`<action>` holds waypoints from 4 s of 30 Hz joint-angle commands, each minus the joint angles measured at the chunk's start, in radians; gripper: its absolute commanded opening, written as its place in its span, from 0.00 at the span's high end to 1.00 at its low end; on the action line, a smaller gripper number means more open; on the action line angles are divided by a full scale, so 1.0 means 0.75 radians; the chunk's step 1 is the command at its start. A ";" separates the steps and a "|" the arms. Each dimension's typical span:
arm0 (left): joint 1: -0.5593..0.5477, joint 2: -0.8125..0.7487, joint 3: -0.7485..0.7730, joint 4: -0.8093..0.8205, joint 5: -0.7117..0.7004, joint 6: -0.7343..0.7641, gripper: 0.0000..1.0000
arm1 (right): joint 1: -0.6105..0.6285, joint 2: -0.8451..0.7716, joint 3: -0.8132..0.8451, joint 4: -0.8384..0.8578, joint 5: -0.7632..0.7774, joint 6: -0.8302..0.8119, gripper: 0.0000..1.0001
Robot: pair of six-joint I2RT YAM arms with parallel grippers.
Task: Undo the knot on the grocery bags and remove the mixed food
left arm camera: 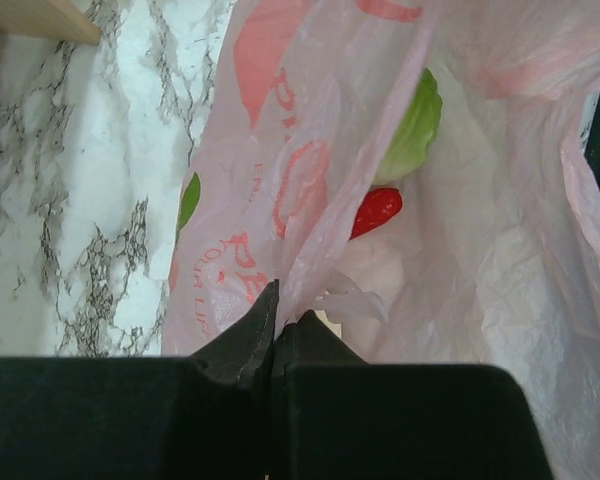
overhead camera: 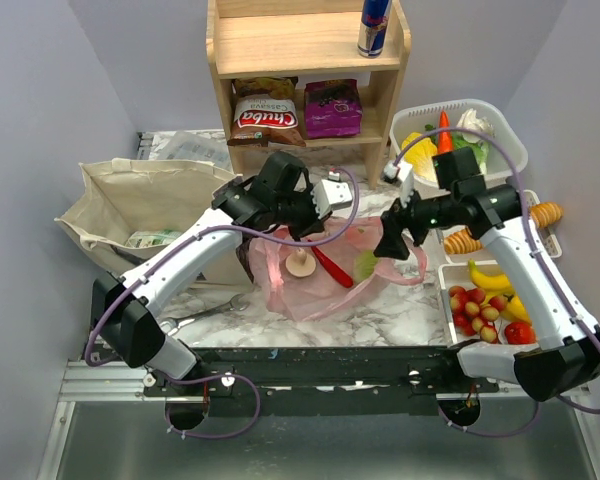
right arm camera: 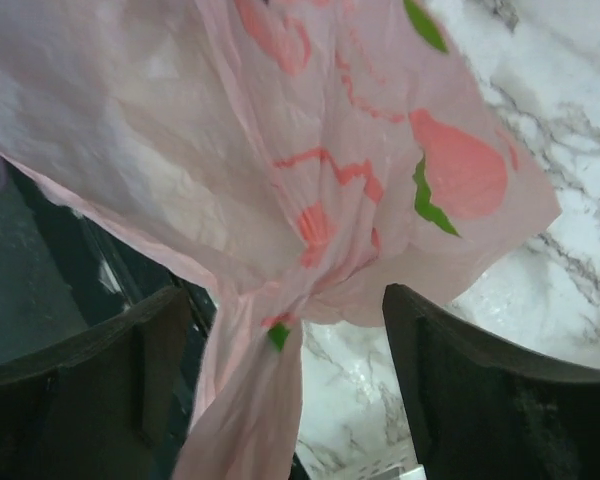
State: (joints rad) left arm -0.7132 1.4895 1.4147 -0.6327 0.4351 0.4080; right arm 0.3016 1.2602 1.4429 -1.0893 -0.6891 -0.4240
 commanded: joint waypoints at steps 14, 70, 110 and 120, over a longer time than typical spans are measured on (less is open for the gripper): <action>-0.221 -0.554 -0.252 -0.161 0.296 0.683 0.18 | 0.132 0.032 -0.259 0.232 0.115 0.212 0.99; -0.122 -0.054 0.060 0.028 -0.044 0.229 1.00 | 0.140 0.057 0.035 0.362 -0.067 0.655 0.30; -0.266 -0.074 0.277 0.032 -0.202 0.086 0.27 | 0.191 0.022 0.000 0.539 0.186 0.735 0.99; -0.201 -0.319 0.115 0.232 -0.034 -0.060 0.02 | 0.180 0.042 0.087 0.514 0.327 0.813 0.99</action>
State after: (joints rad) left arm -0.9031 1.3895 1.5742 -0.5713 0.3107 0.4511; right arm 0.4393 1.2850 1.4509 -0.7189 -0.5014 0.1600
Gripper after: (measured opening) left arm 0.983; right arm 0.147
